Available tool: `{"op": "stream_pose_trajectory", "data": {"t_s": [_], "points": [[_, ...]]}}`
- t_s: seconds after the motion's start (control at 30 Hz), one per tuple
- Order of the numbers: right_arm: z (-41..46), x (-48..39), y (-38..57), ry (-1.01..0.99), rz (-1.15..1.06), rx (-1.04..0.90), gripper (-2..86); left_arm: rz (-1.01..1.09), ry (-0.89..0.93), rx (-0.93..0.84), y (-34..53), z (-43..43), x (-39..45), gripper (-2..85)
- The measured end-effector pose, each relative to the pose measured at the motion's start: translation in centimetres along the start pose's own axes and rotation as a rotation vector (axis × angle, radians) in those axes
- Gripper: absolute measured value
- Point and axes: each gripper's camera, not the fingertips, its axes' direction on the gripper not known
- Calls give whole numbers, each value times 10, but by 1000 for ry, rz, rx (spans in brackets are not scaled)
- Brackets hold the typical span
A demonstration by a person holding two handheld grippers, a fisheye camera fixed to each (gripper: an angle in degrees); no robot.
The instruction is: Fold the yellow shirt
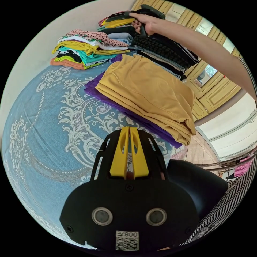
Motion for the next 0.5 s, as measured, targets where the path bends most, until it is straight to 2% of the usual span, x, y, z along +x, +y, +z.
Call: {"op": "stream_pose_trajectory", "data": {"t_s": [0.27,0.5], "points": [[85,-47,-72,58,-35,3,89,13,-29,14,-29,-35,34,2],[144,-87,-91,121,-26,36,91,13,-27,20,-64,-72,66,2]]}}
